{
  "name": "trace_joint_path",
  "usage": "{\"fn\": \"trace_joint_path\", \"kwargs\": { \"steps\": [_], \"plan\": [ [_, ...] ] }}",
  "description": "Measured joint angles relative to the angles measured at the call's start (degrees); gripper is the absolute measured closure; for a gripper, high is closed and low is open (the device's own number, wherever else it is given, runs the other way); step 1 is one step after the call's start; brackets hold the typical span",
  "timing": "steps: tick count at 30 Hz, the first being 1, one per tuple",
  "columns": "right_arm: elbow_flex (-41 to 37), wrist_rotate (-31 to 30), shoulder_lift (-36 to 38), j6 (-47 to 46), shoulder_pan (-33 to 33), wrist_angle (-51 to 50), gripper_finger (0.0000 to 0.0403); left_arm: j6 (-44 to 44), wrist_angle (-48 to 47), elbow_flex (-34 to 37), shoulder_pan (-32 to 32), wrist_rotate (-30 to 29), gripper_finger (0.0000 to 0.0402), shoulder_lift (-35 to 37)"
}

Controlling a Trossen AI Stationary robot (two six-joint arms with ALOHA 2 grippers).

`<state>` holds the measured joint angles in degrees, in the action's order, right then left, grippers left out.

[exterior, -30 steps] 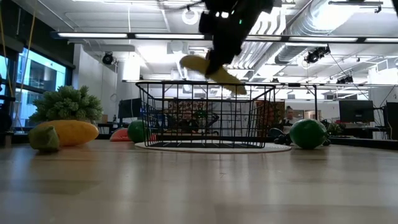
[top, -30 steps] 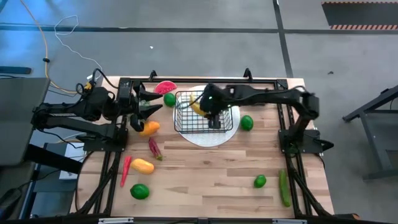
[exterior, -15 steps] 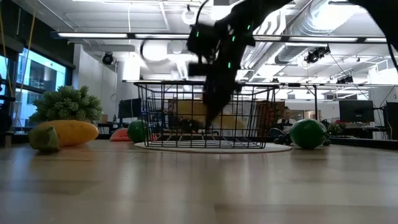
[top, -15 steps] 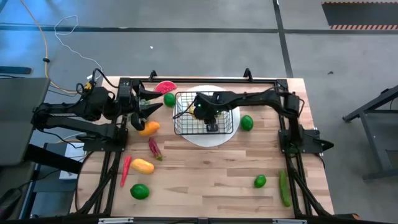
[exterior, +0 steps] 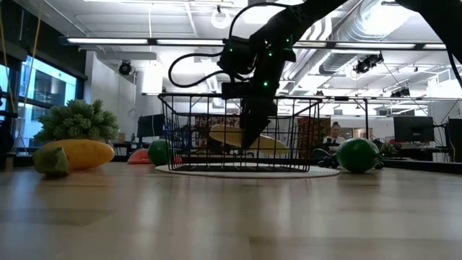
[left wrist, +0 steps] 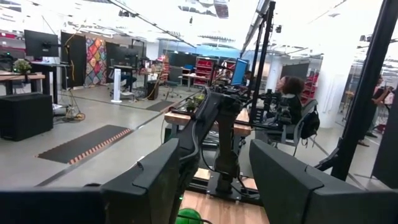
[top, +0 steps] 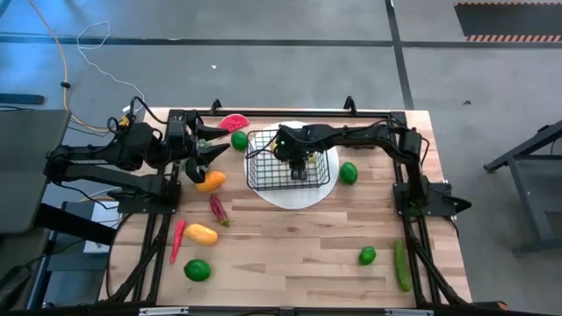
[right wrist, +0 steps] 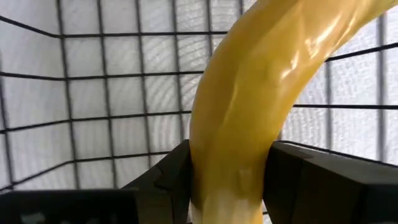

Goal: Build produce basket
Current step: Put the yellow banana into the black wire basket, then put the green lime into the black wire basket

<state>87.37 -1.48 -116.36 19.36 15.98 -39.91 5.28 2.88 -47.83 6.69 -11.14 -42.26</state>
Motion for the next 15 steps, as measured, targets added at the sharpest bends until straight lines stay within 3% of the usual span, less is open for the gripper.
{"fn": "trace_joint_path", "kwargs": {
  "steps": [8, 15],
  "plan": [
    [0.00, 1.53, 0.00, 3.19, 0.52, 1.24, 0.0269, -0.57, 0.01, 0.00, 0.01, 0.00, 0.0218, 0.00],
    [0.00, 0.50, 0.00, 1.50, 0.49, 1.65, 0.0194, -0.58, 0.01, 0.00, 0.01, 0.00, 0.0218, 0.00]
  ]
}}
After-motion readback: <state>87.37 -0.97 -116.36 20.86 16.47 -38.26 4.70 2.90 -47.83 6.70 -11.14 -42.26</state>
